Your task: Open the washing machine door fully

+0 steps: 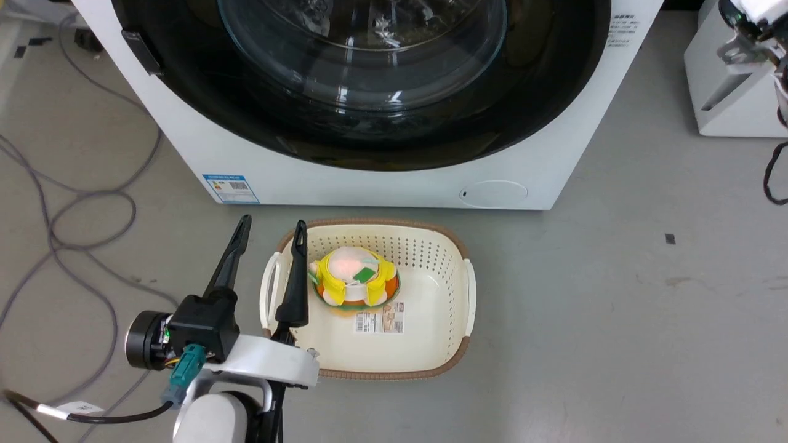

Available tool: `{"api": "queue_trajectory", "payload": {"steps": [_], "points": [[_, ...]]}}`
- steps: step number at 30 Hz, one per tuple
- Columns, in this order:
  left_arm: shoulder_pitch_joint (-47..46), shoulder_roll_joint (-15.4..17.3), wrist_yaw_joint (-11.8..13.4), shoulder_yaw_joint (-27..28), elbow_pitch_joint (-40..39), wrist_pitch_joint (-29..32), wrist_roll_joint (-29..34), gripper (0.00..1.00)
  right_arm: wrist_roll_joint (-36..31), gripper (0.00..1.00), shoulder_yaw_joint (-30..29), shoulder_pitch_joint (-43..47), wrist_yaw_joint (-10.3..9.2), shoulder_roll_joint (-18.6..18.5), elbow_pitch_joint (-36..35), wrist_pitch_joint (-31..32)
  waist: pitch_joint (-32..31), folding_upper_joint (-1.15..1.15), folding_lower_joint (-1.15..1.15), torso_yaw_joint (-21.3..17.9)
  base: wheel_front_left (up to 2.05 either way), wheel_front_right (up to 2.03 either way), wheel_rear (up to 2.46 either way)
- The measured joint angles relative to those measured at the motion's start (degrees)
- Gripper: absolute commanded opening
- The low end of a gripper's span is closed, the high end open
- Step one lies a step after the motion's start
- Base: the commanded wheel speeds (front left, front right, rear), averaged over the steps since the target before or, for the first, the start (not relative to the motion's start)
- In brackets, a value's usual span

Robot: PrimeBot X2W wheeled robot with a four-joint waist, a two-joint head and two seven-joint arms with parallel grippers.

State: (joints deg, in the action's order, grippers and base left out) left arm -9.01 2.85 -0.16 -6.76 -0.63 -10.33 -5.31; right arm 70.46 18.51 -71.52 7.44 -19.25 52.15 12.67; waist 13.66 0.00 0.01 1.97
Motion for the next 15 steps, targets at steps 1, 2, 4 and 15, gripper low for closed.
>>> {"api": "queue_trajectory", "payload": {"steps": [1, 2, 4, 15], "points": [[-0.2, 0.0, 0.0, -0.1, -0.1, -0.2, 0.0, 1.0, 0.4, 0.0, 0.8, -0.8, -0.01, -0.1, 0.7, 0.9, 0.3, 0.0, 0.0, 0.1, 0.0, 0.0, 0.0], [-0.4, 0.0, 0.0, -0.2, -0.2, -0.3, 0.0, 1.0, 0.8, 0.0, 1.6, -1.6, -0.01, -0.1, 1.4, 1.6, 0.6, 0.0, 0.0, 0.1, 0.0, 0.0, 0.0], [-0.8, 0.0, 0.0, -0.4, -0.5, -0.4, -0.1, 1.0, 1.4, 0.0, 3.4, -3.4, -0.01, -0.1, 2.5, 3.0, 1.2, 0.0, 0.0, 0.2, 0.0, 0.0, 0.0], [-3.1, 0.0, 0.2, -1.5, -1.4, -1.9, -1.0, 1.0, 5.8, 0.0, 11.5, -14.5, 0.0, 1.2, 8.9, 8.6, 5.5, 0.0, 0.0, 1.3, 0.0, 0.0, 0.0]]}}
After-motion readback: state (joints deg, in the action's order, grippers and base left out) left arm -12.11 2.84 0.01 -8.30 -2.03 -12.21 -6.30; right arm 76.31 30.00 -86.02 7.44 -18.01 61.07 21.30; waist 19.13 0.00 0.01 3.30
